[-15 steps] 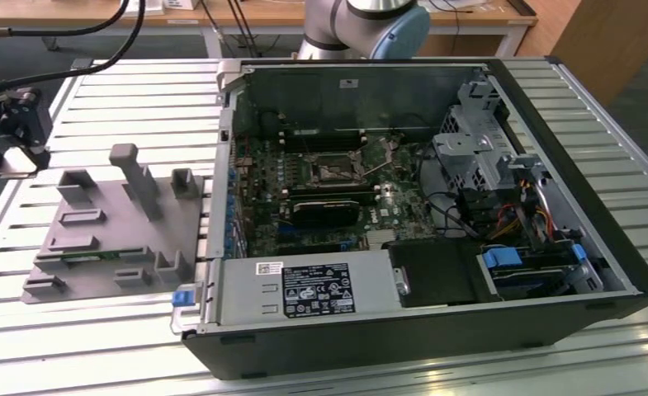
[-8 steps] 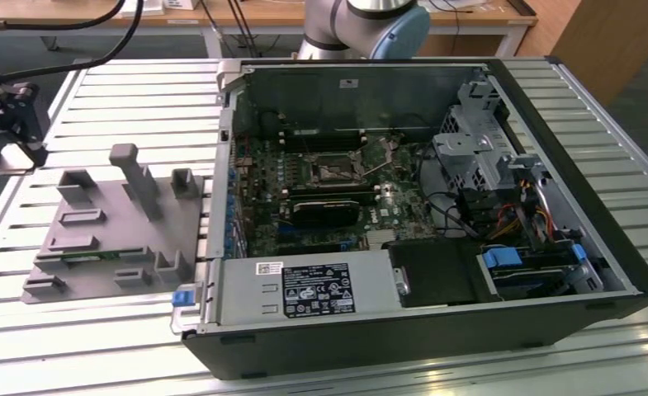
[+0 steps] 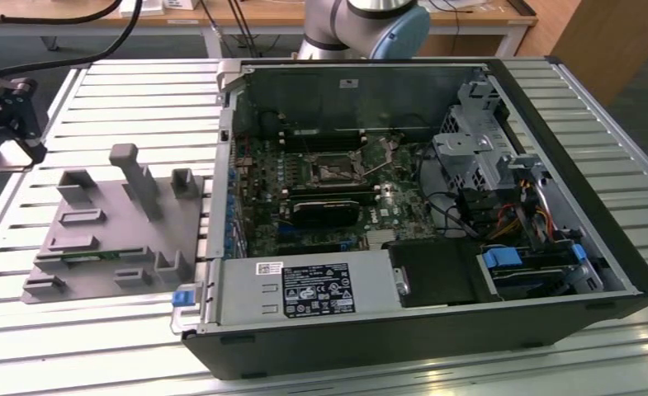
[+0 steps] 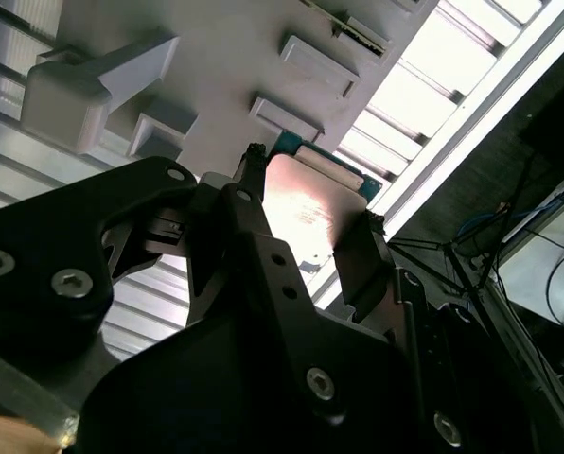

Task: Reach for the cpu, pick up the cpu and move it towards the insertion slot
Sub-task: 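Pick up the cpu and move it towards the insertion slot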

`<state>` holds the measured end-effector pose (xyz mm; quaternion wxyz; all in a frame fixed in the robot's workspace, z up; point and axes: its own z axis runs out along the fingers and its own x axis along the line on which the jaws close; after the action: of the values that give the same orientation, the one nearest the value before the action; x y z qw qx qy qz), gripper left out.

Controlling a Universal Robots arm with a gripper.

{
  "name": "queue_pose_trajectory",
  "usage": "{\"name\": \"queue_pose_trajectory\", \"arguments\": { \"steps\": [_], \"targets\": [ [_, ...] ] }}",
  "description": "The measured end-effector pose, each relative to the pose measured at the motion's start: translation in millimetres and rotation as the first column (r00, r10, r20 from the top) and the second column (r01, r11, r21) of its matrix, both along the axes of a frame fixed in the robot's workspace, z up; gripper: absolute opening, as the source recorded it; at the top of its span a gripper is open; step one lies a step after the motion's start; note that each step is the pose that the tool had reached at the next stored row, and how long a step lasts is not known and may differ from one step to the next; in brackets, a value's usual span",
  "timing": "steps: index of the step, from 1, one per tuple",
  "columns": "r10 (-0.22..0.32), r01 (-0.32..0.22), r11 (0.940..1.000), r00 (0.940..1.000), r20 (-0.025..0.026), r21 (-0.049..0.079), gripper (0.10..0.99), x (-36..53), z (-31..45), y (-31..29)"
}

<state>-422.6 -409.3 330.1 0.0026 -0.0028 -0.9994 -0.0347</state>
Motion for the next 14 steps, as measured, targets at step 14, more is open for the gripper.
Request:
{"name": "queue_pose_trajectory", "arguments": {
  "steps": [14],
  "targets": [
    [0.000,0.000,1.0000,1.0000,0.0000,0.000,0.541,3.4,12.0,0.0]
  ]
}}
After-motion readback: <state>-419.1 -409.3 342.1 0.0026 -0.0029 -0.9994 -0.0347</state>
